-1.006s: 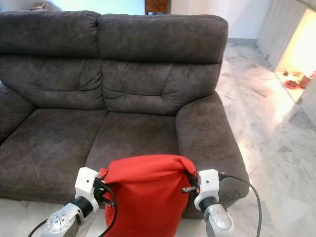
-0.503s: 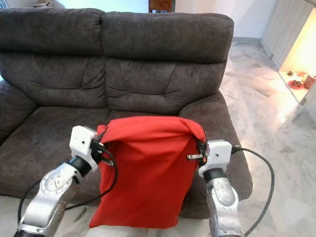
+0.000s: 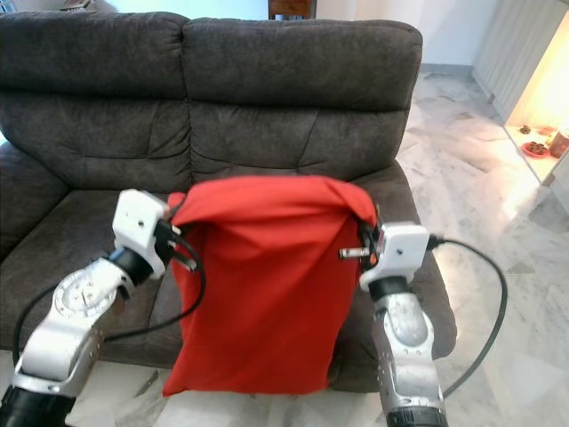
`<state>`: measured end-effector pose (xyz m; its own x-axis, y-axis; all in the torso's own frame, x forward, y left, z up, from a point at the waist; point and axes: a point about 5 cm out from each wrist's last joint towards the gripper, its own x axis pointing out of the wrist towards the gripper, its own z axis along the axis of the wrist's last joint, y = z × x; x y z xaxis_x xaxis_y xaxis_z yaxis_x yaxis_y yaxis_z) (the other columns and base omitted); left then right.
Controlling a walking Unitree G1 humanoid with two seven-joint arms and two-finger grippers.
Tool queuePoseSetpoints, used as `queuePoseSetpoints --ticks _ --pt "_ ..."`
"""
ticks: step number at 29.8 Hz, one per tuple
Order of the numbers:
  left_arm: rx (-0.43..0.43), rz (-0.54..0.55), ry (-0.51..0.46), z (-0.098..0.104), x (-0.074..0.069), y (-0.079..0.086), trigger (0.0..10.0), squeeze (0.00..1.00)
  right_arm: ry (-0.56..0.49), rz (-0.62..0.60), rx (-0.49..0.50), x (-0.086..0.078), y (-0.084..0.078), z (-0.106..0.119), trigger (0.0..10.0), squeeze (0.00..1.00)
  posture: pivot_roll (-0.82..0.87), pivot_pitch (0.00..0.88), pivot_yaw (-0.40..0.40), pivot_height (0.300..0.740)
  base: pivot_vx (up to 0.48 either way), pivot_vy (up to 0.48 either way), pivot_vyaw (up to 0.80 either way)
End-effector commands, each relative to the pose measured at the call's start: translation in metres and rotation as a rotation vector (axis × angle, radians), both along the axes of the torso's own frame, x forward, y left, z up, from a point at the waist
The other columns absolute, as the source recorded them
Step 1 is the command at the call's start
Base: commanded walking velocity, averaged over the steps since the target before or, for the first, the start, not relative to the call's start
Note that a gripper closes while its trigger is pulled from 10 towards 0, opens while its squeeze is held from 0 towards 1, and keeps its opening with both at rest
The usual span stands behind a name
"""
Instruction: Move the pillow to the sofa from floor
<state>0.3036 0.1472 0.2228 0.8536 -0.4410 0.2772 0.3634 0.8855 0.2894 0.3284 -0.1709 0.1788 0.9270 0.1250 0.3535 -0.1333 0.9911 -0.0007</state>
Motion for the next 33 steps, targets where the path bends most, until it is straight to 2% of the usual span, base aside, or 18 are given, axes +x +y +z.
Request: queuePoseSetpoints --ticks 1,6,11,24,33 --pt "-0.021 0.067 -0.124 0.028 -0.005 0.016 10.0 0.0 -0.09 -0.109 0.045 -0.003 -0.024 0.021 10.0 0.0 0.07 0.096 0.016 0.74 0.0 0.0 0.0" --pt "-0.022 0.087 -0.142 0.034 -0.006 0.02 10.0 0.0 -0.125 -0.141 0.103 -0.007 -0.03 0.028 10.0 0.0 0.07 0.096 0.017 0.74 0.0 0.0 0.0" --pt "-0.031 0.078 -0.112 0.025 -0.007 0.018 10.0 0.0 -0.094 -0.14 0.079 -0.008 -0.029 0.021 10.0 0.0 0.07 0.089 0.019 0.74 0.0 0.0 0.0" --pt "-0.034 0.089 -0.119 0.027 -0.007 0.019 10.0 0.0 -0.136 -0.095 0.086 -0.006 -0.022 0.031 10.0 0.0 0.08 0.093 0.015 0.74 0.0 0.0 0.0" --pt "-0.063 0.096 -0.117 0.026 -0.008 0.019 10.0 0.0 -0.124 -0.072 0.086 -0.007 -0.017 0.028 10.0 0.0 0.08 0.097 0.014 0.74 0.0 0.0 0.0"
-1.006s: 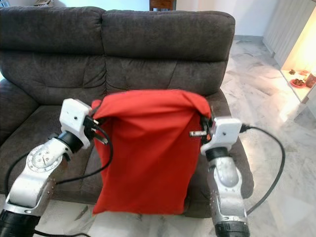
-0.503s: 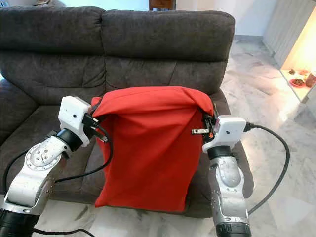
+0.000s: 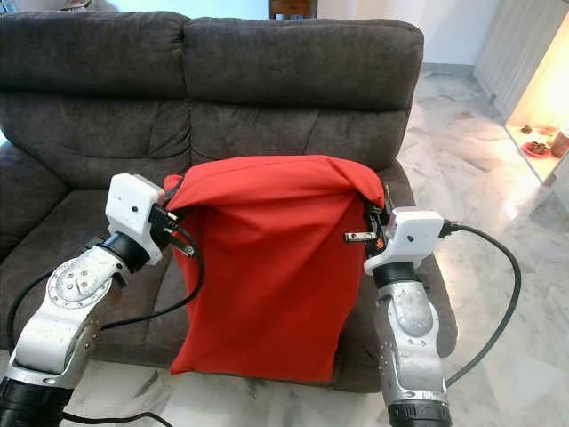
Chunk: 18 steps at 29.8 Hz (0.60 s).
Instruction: Move the pillow to the sofa from floor
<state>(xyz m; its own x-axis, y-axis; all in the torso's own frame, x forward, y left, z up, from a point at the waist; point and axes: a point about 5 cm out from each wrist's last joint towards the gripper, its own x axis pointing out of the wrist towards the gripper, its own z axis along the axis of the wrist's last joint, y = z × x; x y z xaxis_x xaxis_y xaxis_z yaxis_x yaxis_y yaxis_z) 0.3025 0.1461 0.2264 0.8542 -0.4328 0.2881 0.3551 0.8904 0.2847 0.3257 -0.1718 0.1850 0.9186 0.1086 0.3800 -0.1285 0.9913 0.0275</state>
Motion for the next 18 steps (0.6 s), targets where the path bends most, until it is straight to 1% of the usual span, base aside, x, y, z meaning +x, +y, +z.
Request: queuePoseSetpoints --ticks 1,4,8,18 --pt "-0.056 0.089 -0.106 0.0221 -0.007 0.0199 10.0 0.0 -0.097 -0.068 0.055 -0.0042 -0.0164 0.0217 10.0 0.0 0.08 0.099 0.014 0.74 0.0 0.0 0.0" --pt "-0.085 0.091 -0.106 0.0242 -0.0066 0.0202 10.0 0.0 -0.096 -0.068 0.053 -0.0042 -0.0164 0.0216 10.0 0.0 0.08 0.101 0.014 0.74 0.0 0.0 0.0" --pt "-0.075 0.09 -0.113 0.0253 -0.0068 0.0201 10.0 0.0 -0.095 -0.064 0.054 -0.005 -0.0155 0.0212 10.0 0.0 0.08 0.102 0.015 0.74 0.0 0.0 0.0" --pt "-0.079 0.084 -0.117 0.0257 -0.0067 0.0184 10.0 0.0 -0.093 -0.054 0.054 -0.0052 -0.0132 0.0209 10.0 0.0 0.07 0.1 0.016 0.74 0.262 0.0 0.0"
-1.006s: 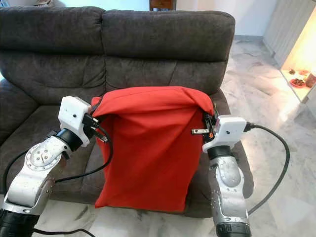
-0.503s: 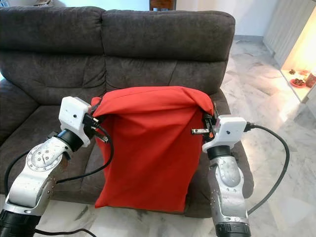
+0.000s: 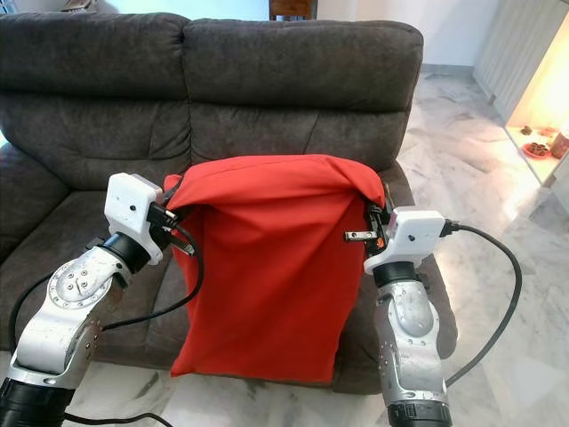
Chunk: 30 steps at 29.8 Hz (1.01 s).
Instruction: Move the pillow to the sofa from floor
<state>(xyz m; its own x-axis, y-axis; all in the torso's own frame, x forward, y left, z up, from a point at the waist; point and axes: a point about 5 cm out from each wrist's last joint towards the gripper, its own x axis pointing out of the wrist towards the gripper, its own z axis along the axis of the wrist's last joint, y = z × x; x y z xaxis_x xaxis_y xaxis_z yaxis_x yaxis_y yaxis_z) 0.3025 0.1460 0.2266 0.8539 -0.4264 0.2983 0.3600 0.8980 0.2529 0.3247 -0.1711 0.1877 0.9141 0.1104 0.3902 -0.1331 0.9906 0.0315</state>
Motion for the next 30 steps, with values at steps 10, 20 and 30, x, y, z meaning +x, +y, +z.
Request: queuePoseSetpoints --ticks 10,20,30 --pt "-0.041 0.086 -0.128 0.0276 -0.007 0.0179 10.0 0.0 -0.085 -0.038 0.047 -0.0047 -0.0108 0.0197 10.0 0.0 0.08 0.1 0.016 0.74 0.293 0.0 0.0" --pt "-0.04 0.089 -0.133 0.0289 -0.0069 0.0181 10.0 0.0 -0.088 -0.017 0.039 -0.0044 -0.009 0.0213 10.0 0.0 0.08 0.101 0.013 0.74 0.3 0.0 0.0" --pt "-0.029 0.066 -0.101 0.0247 -0.007 0.0154 10.0 0.0 -0.081 -0.023 0.043 -0.0045 -0.0101 0.0211 10.0 0.0 0.08 0.102 0.014 0.74 0.15 0.0 0.0"
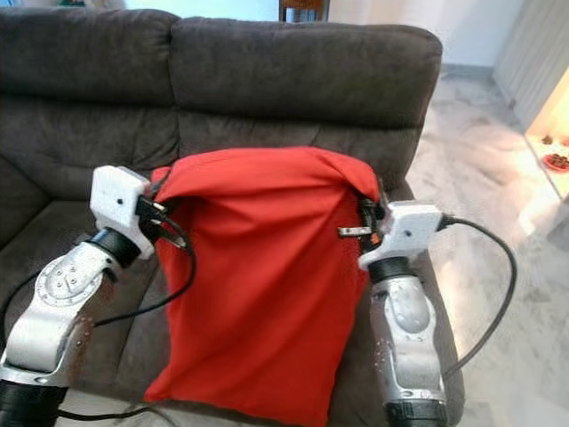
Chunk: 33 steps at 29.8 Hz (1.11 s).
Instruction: Move the pillow to the sofa from floor
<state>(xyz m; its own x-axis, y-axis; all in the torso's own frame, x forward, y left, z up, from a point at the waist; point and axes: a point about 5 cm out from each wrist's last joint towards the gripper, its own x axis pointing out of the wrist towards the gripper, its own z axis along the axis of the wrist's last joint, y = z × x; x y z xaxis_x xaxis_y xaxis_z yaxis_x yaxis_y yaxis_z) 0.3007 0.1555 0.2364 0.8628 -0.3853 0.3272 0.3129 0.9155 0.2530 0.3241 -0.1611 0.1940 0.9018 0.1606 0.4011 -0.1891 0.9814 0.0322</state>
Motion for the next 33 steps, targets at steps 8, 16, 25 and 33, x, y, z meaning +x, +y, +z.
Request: queuePoseSetpoints --ticks 8,16,25,33 --pt "-0.019 0.044 -0.104 0.02 -0.006 0.008 10.0 0.0 -0.069 -0.072 0.041 -0.004 -0.019 0.015 10.0 0.0 0.08 0.102 0.015 0.74 0.0 0.0 0.0" --pt "-0.017 0.057 -0.115 0.021 -0.006 0.009 10.0 0.0 -0.068 -0.07 0.038 -0.005 -0.019 0.015 10.0 0.0 0.08 0.101 0.016 0.74 0.0 0.0 0.0" --pt "-0.019 0.074 -0.126 0.023 -0.005 0.012 10.0 0.0 -0.115 0.022 -0.036 -0.006 -0.005 0.023 10.0 0.0 0.08 0.095 0.015 0.74 0.0 0.0 0.36" --pt "-0.019 0.075 -0.124 0.022 -0.004 0.012 10.0 0.0 -0.099 0.021 -0.015 -0.005 -0.007 0.022 10.0 0.0 0.07 0.089 0.012 0.74 0.0 0.0 0.2"
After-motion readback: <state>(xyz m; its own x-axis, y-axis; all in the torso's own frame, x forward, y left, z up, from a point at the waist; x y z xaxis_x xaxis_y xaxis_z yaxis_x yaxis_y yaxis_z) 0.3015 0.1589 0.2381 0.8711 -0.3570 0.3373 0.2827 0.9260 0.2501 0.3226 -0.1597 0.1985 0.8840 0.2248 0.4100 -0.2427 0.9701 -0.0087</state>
